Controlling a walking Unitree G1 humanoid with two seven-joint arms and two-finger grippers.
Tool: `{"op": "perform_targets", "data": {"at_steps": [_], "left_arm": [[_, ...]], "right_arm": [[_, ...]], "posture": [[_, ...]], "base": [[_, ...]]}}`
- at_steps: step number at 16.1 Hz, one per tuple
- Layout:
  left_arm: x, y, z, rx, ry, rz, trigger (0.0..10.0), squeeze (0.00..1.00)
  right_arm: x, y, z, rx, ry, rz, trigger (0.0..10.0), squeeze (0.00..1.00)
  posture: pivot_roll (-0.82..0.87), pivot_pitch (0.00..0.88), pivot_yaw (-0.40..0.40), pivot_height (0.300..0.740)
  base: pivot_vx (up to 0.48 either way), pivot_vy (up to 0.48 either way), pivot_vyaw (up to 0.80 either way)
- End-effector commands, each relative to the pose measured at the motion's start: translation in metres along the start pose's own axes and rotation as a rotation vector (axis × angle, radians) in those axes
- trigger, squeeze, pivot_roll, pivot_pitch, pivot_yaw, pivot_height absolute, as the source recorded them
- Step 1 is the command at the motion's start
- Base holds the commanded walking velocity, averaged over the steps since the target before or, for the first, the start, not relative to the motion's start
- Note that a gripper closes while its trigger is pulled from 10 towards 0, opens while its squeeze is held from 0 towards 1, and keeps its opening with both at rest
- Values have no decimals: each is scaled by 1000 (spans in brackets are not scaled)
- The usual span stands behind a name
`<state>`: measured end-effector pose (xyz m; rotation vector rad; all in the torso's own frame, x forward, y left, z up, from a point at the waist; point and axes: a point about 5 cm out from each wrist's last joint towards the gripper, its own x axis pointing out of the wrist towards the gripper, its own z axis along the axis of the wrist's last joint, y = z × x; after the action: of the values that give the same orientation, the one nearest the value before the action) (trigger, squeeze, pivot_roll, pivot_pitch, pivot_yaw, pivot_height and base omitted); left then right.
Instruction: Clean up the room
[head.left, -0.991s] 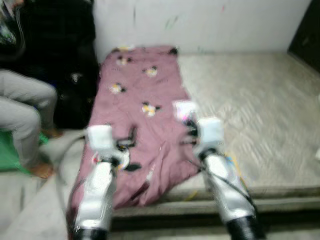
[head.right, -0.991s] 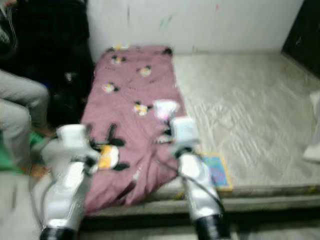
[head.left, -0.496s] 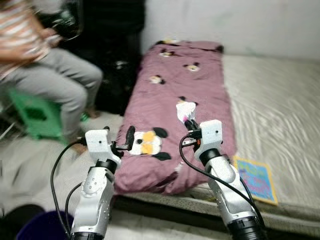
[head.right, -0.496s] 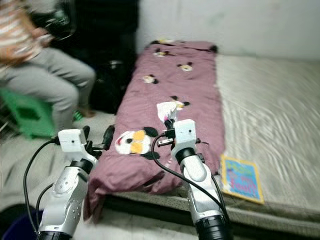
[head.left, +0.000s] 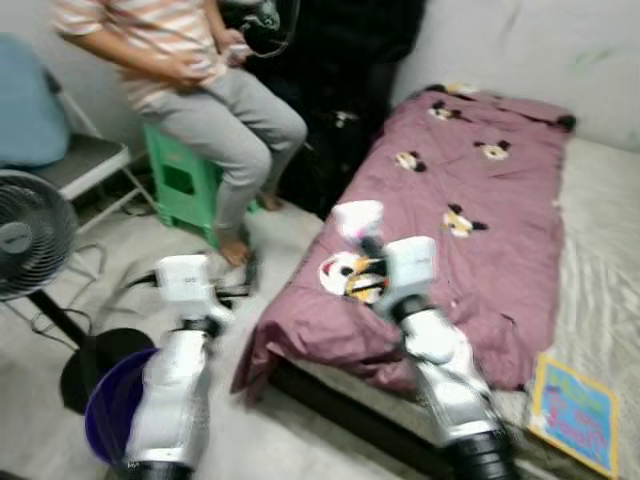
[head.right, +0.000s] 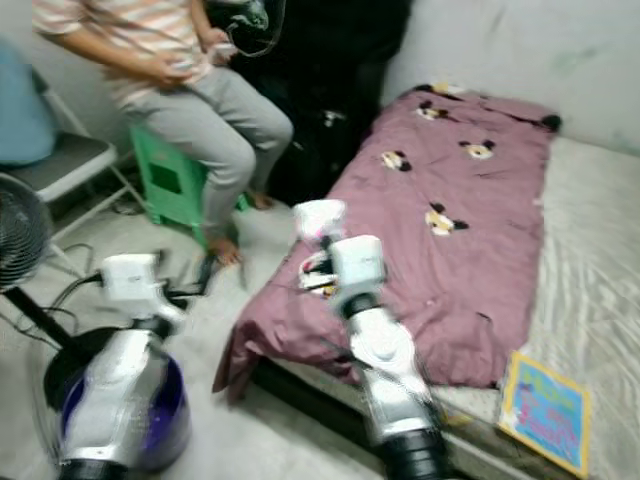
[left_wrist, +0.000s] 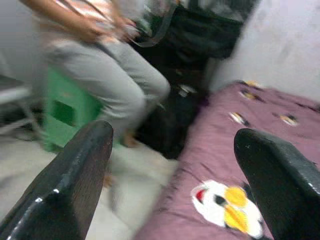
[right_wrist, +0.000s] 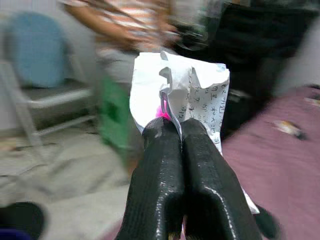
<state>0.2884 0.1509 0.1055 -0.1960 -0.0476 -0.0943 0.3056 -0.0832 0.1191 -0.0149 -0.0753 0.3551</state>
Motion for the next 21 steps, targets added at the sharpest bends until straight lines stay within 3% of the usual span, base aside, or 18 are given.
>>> {"op": "perform_targets", "data": {"at_steps": [1, 4, 11, 16, 21], "left_arm": [[0, -6, -1, -11, 4, -15, 10000, 0], [1, -6, -1, -13, 7, -15, 10000, 0], [2, -7, 1, -17, -4, -1, 10000, 0], [1, -5, 1, -16, -3, 8, 10000, 0], [2, -10, 0, -76, 8, -35, 10000, 0]], "right_arm": [[-1, -7, 1, -9, -2, -14, 10000, 0], [-1, -9, 1, 22, -2, -28, 10000, 0], [0, -6, 0, 0, 2, -6, 10000, 0], [3, -1, 2, -11, -3, 23, 10000, 0], [1, -6, -1, 5, 9, -1, 10000, 0]], "posture": [[-42, 0, 10, 740], [-43, 0, 11, 740], [-30, 0, 1, 740], [-27, 0, -4, 740], [-37, 0, 2, 740]], "base": [[0, 0, 800], [0, 0, 267], [0, 0, 0], [0, 0, 769], [0, 0, 84]]}}
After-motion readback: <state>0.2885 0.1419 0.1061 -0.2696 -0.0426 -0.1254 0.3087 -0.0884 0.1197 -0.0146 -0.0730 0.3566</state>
